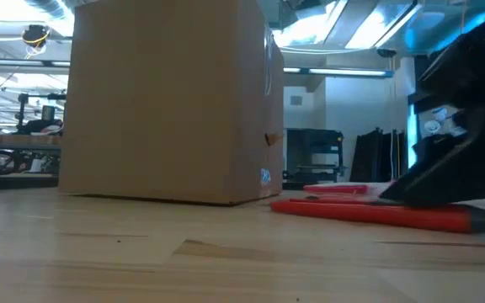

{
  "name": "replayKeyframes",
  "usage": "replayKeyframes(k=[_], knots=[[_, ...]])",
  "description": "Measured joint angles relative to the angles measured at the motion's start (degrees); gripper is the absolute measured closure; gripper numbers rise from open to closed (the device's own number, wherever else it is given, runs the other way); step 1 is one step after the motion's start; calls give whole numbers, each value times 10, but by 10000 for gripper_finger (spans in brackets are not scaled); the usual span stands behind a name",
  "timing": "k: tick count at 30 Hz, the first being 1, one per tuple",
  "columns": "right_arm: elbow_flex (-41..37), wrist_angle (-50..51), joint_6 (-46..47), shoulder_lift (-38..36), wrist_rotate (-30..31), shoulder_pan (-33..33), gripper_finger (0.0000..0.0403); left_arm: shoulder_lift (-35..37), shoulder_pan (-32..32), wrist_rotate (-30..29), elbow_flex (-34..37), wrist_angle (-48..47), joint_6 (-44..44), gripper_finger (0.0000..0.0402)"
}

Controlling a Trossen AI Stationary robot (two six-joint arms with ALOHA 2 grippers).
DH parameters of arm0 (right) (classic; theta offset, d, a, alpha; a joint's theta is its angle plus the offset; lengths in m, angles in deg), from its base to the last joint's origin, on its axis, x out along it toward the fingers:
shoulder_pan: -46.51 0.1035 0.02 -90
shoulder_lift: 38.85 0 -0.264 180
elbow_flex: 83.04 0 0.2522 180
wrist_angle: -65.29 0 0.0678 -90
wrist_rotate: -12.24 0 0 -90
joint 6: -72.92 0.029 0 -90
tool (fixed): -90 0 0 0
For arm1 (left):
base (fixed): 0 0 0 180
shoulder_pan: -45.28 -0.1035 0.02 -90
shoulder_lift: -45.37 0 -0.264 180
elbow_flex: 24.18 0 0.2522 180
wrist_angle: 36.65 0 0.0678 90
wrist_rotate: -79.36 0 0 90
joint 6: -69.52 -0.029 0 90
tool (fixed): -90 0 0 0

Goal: Unpack boxes
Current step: Open the cardboard box using the utility knife

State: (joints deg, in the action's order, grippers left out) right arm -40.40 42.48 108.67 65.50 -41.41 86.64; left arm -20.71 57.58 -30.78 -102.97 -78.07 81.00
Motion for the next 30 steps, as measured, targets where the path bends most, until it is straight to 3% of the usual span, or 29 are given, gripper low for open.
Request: replayKeyframes(k=[8,12,23,30], knots=[[30,32,32,-22,0,25,172,0,0,0,0,1,-1,274],[54,86,45,3,47,36,172,-3,0,0,0,1,-1,274],[63,27,82,92,116,35,172,-8,1,0,0,2,0,274],[63,30,26,91,114,34,172,-8,1,0,0,3,1,274]])
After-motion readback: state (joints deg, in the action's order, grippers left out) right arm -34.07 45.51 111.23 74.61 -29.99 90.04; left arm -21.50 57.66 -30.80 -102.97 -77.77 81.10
